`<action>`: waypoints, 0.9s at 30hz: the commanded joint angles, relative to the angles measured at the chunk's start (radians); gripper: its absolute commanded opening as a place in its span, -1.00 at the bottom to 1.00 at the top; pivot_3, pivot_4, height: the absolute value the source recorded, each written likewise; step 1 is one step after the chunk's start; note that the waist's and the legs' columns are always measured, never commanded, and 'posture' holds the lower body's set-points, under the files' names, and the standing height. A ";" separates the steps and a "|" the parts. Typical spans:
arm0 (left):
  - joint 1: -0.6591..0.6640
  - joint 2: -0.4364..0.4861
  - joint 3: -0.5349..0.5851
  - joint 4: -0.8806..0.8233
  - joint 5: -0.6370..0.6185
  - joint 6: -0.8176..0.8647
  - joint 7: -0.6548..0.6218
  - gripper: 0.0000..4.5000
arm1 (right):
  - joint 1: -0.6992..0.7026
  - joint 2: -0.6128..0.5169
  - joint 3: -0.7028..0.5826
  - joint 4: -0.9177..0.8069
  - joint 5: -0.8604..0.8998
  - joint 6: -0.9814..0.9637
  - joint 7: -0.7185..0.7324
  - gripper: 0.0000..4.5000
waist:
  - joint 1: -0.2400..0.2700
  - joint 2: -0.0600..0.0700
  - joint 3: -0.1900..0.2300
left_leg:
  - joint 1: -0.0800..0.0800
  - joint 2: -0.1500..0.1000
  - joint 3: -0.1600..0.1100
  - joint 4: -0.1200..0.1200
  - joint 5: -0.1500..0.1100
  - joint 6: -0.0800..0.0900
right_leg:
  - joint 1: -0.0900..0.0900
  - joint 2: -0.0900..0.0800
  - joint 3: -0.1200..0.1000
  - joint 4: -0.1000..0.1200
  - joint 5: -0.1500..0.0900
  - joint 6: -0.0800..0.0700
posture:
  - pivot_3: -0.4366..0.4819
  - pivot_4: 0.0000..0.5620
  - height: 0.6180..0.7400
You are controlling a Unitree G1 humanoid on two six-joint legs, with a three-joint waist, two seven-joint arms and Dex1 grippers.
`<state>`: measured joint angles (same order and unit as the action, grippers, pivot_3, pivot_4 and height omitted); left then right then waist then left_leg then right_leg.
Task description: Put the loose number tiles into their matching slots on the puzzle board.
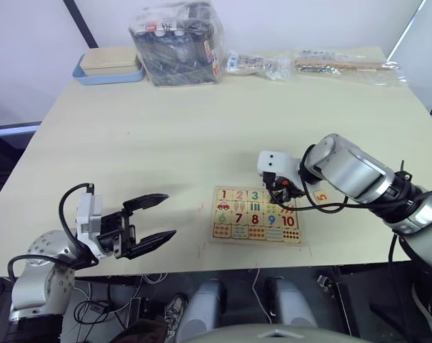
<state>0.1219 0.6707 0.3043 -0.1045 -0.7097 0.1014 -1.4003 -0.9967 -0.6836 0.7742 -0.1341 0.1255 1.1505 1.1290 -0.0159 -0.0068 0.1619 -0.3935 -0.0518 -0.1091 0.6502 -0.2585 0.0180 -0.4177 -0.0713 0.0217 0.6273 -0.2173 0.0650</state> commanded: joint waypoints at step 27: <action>-0.021 0.001 0.007 0.012 0.000 -0.020 -0.017 1.00 | 0.308 -0.063 -0.424 0.038 0.106 -0.438 -0.004 -0.46 | 0.002 -0.001 0.000 | 0.000 0.000 0.001 0.001 -0.002 0.003 | 0.001 0.001 0.001 0.000 0.001 0.000 | -0.05 -0.47 1.00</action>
<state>0.1126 0.6683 0.3038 -0.0935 -0.7087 0.0957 -1.4071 -0.6976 -0.7453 0.3820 -0.0956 0.2370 0.7395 1.1276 -0.0137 -0.0075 0.1615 -0.3932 -0.0515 -0.1081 0.6514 -0.2600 0.0209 -0.4171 -0.0708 0.0225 0.6276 -0.2163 0.0653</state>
